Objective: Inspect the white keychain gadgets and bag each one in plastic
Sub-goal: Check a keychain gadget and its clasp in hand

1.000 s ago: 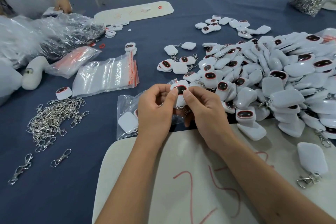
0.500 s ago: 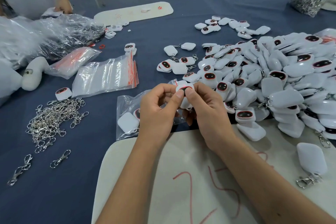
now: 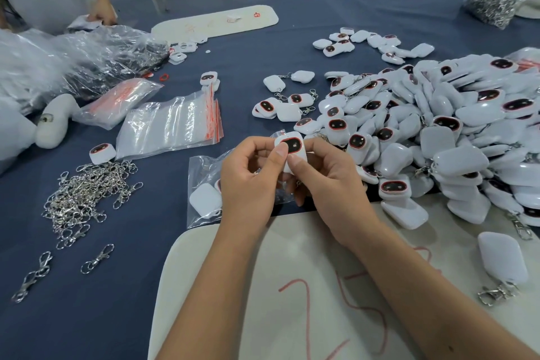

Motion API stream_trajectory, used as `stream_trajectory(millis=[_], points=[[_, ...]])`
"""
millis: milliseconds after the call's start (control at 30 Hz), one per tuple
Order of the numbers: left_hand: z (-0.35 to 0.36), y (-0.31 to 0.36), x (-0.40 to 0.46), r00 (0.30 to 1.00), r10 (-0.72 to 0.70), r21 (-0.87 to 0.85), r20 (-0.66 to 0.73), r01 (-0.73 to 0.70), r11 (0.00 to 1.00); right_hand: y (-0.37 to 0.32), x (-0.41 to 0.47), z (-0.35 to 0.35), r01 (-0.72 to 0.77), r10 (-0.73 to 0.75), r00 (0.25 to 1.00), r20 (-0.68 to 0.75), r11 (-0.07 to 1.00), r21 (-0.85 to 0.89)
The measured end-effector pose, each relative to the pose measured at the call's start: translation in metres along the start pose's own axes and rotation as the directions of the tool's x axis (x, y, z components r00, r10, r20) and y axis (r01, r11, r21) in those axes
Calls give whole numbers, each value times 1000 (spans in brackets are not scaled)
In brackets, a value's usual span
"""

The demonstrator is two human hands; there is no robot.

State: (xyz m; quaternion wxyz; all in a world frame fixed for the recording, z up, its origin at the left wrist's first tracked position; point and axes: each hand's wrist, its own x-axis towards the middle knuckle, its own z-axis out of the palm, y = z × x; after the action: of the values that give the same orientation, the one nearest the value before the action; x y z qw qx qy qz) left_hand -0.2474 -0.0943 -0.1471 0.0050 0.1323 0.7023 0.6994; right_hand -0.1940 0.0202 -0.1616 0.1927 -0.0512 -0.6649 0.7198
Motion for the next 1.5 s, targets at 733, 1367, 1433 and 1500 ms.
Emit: stream_trajectory(millis=[733,1367,1433,1500], points=[[-2,-11,5,992,102,385,-71,-67,921,7,4,-3,-38,41,987,-155,999,26],[-7,-9,4,977,47,725,-210,123,678,2,2,1,-52,47,977,-206,998,-18],[-9,-10,5,974,38,704,-224,135,698,2,2,2,-59,53,977,-204,998,-25],[-9,-9,6,970,37,668,-241,138,732,1,2,2,-58,51,978,-202,998,-26]])
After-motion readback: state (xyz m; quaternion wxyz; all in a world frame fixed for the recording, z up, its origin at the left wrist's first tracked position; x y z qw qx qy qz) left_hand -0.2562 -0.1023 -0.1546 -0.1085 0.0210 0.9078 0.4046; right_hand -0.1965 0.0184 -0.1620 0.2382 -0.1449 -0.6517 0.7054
